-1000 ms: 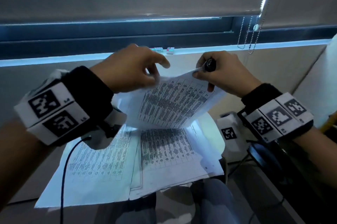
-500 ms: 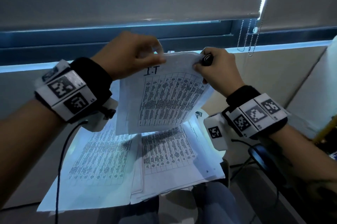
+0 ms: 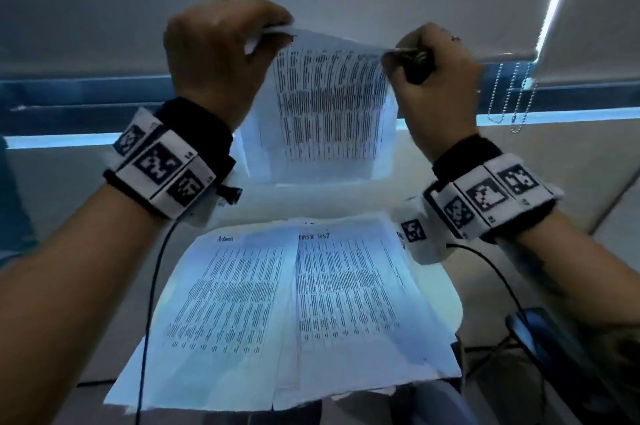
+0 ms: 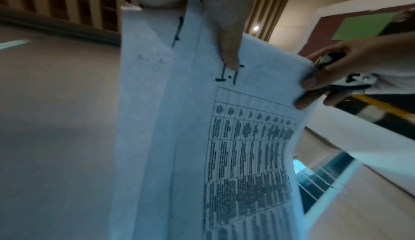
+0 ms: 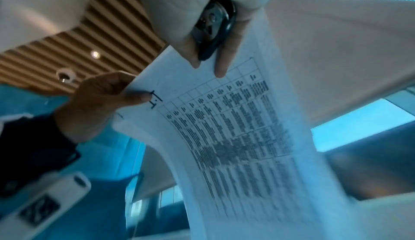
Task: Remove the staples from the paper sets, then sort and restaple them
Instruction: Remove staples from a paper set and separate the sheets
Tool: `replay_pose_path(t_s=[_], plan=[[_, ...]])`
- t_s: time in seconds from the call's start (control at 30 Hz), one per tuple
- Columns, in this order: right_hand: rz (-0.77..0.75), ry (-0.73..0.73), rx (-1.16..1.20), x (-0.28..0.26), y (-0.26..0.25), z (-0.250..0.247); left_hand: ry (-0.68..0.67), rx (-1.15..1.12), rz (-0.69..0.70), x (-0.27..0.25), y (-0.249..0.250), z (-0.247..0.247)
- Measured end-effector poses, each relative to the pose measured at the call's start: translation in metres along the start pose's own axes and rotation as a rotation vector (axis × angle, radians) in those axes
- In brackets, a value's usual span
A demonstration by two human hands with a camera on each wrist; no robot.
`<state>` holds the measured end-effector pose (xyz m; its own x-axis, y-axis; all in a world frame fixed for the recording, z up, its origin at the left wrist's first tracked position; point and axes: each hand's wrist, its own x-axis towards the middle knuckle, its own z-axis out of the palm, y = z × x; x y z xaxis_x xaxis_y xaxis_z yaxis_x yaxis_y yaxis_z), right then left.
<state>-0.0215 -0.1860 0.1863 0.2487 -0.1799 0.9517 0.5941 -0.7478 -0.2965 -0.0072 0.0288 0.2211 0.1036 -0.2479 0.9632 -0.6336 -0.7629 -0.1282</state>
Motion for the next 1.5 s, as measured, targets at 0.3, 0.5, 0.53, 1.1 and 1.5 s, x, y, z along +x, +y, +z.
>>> replay_pose_path(t_s=[0.3, 0.5, 0.53, 1.1, 1.5], plan=[[-0.086, -0.772, -0.049, -0.176, 0.035, -0.083, -0.604, -0.249, 0.292, -0.152, 0.055, -0.028], [0.031, -1.096, -0.135, -0.211, 0.040, -0.090, -1.008, -0.070, 0.227, -0.204, 0.071, -0.027], [0.107, -1.124, -0.140, -0.206, 0.039, -0.088, -1.125, -0.062, 0.212, -0.199, 0.074, -0.026], [0.516, -0.348, 0.070, -0.164, 0.034, -0.038, -0.978, -0.831, -0.893, -0.213, 0.072, 0.029], [1.083, -0.751, 0.318, -0.238, -0.019, -0.040, -0.929, -1.188, -1.269, -0.232, 0.085, 0.024]])
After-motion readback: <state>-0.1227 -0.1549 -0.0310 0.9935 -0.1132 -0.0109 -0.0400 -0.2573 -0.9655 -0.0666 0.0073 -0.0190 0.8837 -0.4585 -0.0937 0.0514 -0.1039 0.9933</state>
